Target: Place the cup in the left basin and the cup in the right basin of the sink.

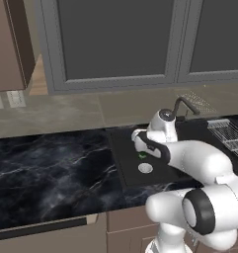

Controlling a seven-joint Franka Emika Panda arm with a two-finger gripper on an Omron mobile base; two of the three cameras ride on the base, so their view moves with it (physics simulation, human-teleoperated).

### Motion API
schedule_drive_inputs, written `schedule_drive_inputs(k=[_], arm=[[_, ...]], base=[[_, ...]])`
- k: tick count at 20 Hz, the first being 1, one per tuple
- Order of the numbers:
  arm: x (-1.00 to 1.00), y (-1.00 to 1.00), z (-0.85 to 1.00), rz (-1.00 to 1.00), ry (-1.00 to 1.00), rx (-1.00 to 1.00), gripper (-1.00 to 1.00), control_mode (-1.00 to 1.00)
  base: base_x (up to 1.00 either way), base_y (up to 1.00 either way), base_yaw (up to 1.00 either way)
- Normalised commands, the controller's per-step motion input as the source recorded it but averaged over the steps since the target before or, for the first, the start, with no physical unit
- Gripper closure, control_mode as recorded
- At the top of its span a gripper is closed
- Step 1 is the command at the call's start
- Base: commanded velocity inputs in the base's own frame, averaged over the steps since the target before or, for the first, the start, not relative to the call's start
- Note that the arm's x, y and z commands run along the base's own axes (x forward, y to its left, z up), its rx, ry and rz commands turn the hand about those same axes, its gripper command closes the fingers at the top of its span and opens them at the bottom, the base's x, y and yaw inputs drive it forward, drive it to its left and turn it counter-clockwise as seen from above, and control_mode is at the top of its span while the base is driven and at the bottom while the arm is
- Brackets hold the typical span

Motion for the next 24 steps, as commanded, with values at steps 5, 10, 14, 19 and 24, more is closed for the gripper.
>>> schedule_drive_inputs(k=[5, 10, 14, 19, 24], arm=[[0.38, -0.48, -0.11, 0.01, 0.0, 0.02, 1.0, -1.0], [0.17, -0.28, -0.35, 0.04, 0.0, 0.0, 1.0, -1.0], [0.1, -0.08, -0.45, 0.07, 0.01, -0.02, 1.0, -1.0], [0.2, 0.0, -0.5, 0.11, 0.11, -0.01, 1.0, -1.0], [0.15, 0.0, -0.49, 0.09, 0.11, 0.0, 1.0, -1.0]], base=[[0.0, 0.0, 0.0], [0.0, 0.0, 0.0], [0.0, 0.0, 0.0], [0.0, 0.0, 0.0], [0.0, 0.0, 0.0]])
